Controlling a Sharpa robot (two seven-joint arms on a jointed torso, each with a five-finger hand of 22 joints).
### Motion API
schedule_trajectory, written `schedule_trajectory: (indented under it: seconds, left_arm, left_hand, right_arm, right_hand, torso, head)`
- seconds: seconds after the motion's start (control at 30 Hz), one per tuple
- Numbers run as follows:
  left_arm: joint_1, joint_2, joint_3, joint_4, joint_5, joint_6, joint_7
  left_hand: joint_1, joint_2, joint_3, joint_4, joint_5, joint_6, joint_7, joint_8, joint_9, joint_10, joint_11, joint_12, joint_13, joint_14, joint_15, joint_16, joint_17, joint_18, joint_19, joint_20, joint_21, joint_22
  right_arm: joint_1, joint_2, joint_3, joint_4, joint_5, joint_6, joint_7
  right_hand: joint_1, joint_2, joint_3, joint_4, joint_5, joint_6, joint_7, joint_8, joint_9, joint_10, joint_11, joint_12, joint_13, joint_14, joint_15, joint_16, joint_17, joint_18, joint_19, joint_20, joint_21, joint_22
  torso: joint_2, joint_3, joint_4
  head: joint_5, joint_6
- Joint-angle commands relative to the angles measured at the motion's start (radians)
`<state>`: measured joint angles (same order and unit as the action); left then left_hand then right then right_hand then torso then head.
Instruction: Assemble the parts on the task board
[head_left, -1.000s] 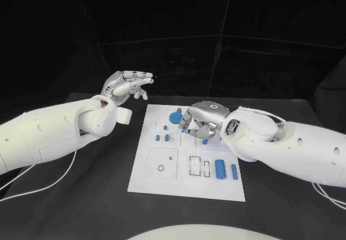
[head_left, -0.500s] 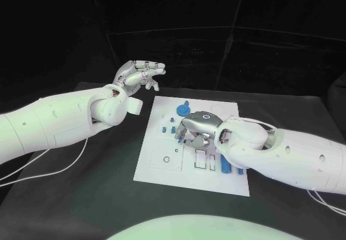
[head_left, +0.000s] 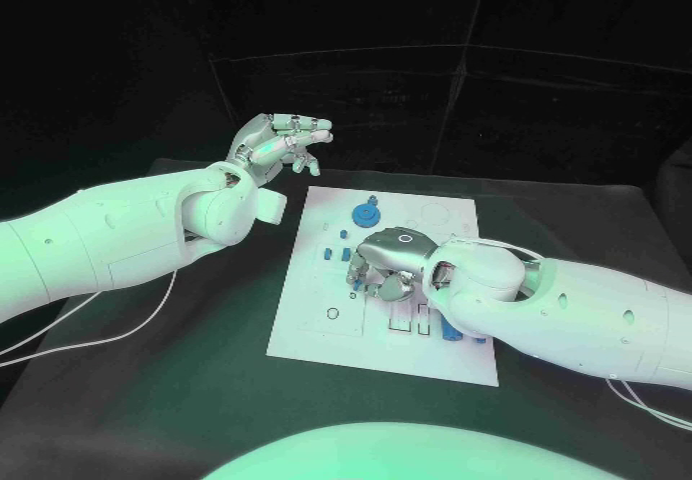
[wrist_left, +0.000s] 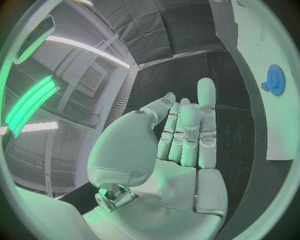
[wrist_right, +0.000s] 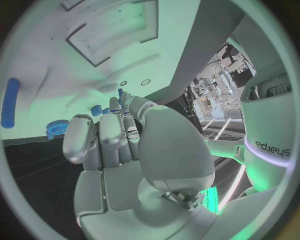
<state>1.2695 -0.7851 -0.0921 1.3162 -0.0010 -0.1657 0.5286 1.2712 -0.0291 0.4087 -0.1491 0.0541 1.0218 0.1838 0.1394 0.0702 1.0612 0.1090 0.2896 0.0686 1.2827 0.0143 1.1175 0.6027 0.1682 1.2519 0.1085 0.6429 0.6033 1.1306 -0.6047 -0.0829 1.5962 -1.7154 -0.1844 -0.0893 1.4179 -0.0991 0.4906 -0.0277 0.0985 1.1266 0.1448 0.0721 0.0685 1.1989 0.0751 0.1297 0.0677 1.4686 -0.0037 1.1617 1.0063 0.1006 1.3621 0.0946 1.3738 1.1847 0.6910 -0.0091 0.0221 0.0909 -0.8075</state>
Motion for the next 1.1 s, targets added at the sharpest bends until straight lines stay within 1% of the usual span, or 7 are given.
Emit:
schedule_trajectory:
  seconds: [0.03,0.23,0.4,0.73,1.1]
  left_arm:
    - [0.002,0.001,0.001,0.001,0.005,0.011,0.005]
    - [0.002,0.001,0.001,0.002,0.005,0.012,0.004]
    - [0.002,0.001,0.001,0.003,0.005,0.014,0.002]
    - [0.002,0.0,0.001,0.002,0.005,0.016,0.001]
    - [0.002,0.0,0.001,0.002,0.005,0.018,0.0]
  left_hand:
    - [0.0,-0.006,-0.003,-0.001,0.003,-0.006,-0.002,0.002,-0.001,-0.008,-0.003,0.003,-0.001,-0.004,0.001,-0.006,-0.001,0.013,-0.005,0.002,-0.005,-0.001]
    - [0.0,-0.006,-0.004,-0.001,0.003,-0.007,-0.002,0.002,-0.001,-0.009,-0.002,0.003,-0.001,-0.004,0.001,-0.005,-0.001,0.013,-0.005,0.002,-0.006,-0.001]
    - [0.0,-0.006,-0.004,-0.001,0.003,-0.007,-0.002,0.002,-0.001,-0.01,-0.002,0.004,-0.001,-0.004,0.001,-0.004,0.001,0.013,-0.005,0.002,-0.006,-0.001]
    - [0.0,-0.006,-0.004,-0.001,0.003,-0.007,-0.002,0.002,-0.001,-0.01,-0.002,0.004,-0.001,-0.004,0.001,-0.004,0.001,0.013,-0.005,0.002,-0.006,-0.001]
    - [0.001,-0.006,-0.004,-0.001,0.003,-0.008,-0.002,0.002,-0.001,-0.011,-0.002,0.004,-0.001,-0.004,0.001,-0.005,0.0,0.013,-0.005,0.003,-0.006,-0.002]
  right_arm:
    - [0.0,0.004,0.0,0.0,-0.012,0.017,0.014]
    - [-0.002,0.009,0.0,-0.005,-0.012,0.027,0.015]
    - [-0.006,0.013,0.0,-0.012,-0.013,0.031,0.018]
    - [-0.011,0.02,0.0,-0.022,-0.018,0.039,0.019]
    - [-0.015,0.029,-0.001,-0.029,-0.024,0.047,0.019]
  right_hand:
    - [-0.011,-0.001,0.006,-0.002,0.002,0.005,0.003,-0.004,0.001,0.006,0.001,-0.004,-0.001,0.02,-0.005,0.0,-0.002,-0.019,-0.001,0.002,0.003,-0.001]
    - [-0.012,-0.001,0.006,-0.002,0.002,0.005,0.003,-0.004,0.001,0.006,0.001,-0.005,-0.001,0.02,-0.005,0.001,-0.001,-0.019,-0.001,0.002,0.003,-0.001]
    - [-0.013,-0.001,0.006,-0.002,0.002,0.005,0.003,-0.004,0.001,0.006,0.001,-0.005,-0.001,0.02,-0.005,-0.001,-0.003,-0.018,-0.002,0.002,0.002,-0.003]
    - [-0.013,-0.001,0.006,-0.002,0.002,0.005,0.003,-0.004,0.001,0.006,0.001,-0.005,-0.001,0.02,-0.005,-0.001,-0.003,-0.018,-0.002,0.002,0.002,-0.003]
    - [-0.013,-0.001,0.006,-0.002,0.002,0.005,0.003,-0.004,0.001,0.006,0.001,-0.005,-0.001,0.02,-0.005,-0.001,-0.003,-0.018,-0.002,0.002,0.002,-0.003]
  torso:
    - [0.0,-0.0006,-0.0001]
    - [0.001,-0.0006,-0.0004]
    - [0.0,-0.0011,0.0007]
    - [0.0,-0.0002,0.0002]
    - [0.0,-0.0008,0.0004]
  head:
    - [0.003,-0.007]
    - [0.007,-0.007]
    - [0.008,-0.009]
    - [0.014,-0.011]
    - [0.015,-0.01]
